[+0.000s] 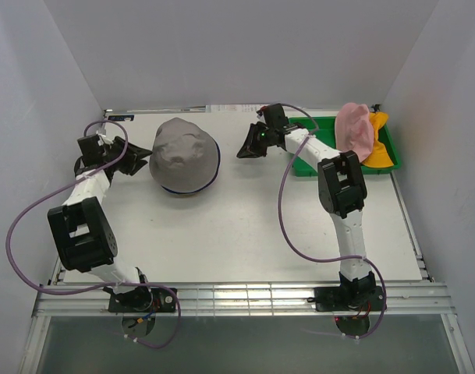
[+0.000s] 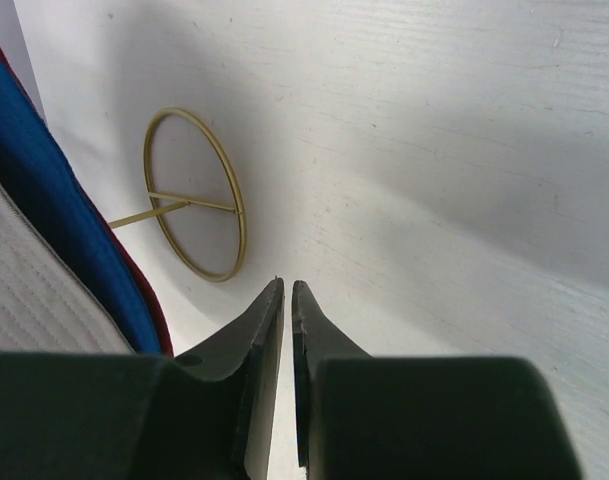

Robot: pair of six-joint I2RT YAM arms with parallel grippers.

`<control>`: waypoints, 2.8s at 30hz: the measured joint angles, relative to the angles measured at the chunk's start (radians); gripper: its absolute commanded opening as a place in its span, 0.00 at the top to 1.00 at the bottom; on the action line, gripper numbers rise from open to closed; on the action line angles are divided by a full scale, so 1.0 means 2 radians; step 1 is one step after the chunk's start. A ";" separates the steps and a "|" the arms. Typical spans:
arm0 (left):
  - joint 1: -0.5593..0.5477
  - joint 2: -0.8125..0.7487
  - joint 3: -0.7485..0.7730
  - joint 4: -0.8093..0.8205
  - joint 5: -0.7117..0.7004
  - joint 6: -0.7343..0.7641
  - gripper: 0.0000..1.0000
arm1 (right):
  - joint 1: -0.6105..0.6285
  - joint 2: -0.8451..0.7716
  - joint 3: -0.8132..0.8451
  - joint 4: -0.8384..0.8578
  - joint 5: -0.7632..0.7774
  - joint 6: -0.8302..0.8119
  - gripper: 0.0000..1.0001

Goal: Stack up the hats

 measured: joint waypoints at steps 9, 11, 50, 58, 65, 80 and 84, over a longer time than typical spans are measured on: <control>0.000 -0.018 0.032 -0.044 -0.049 0.017 0.35 | 0.000 -0.021 0.017 -0.027 0.003 -0.017 0.77; 0.000 -0.018 0.045 -0.052 -0.055 0.021 0.34 | 0.000 -0.034 0.018 -0.037 0.007 -0.026 0.72; -0.141 -0.078 0.220 -0.078 -0.008 0.060 0.32 | -0.282 -0.127 0.123 -0.237 0.285 -0.222 0.39; -0.141 -0.079 0.217 -0.078 -0.008 0.059 0.32 | -0.282 -0.117 0.126 -0.241 0.292 -0.224 0.50; -0.142 -0.080 0.215 -0.079 -0.008 0.059 0.33 | -0.282 -0.090 0.138 -0.242 0.292 -0.225 0.61; -0.143 -0.080 0.215 -0.078 -0.008 0.058 0.34 | -0.277 -0.093 0.146 -0.246 0.250 -0.214 0.92; -0.143 -0.080 0.213 -0.070 -0.003 0.050 0.34 | -0.257 -0.133 0.145 -0.245 0.221 -0.203 0.92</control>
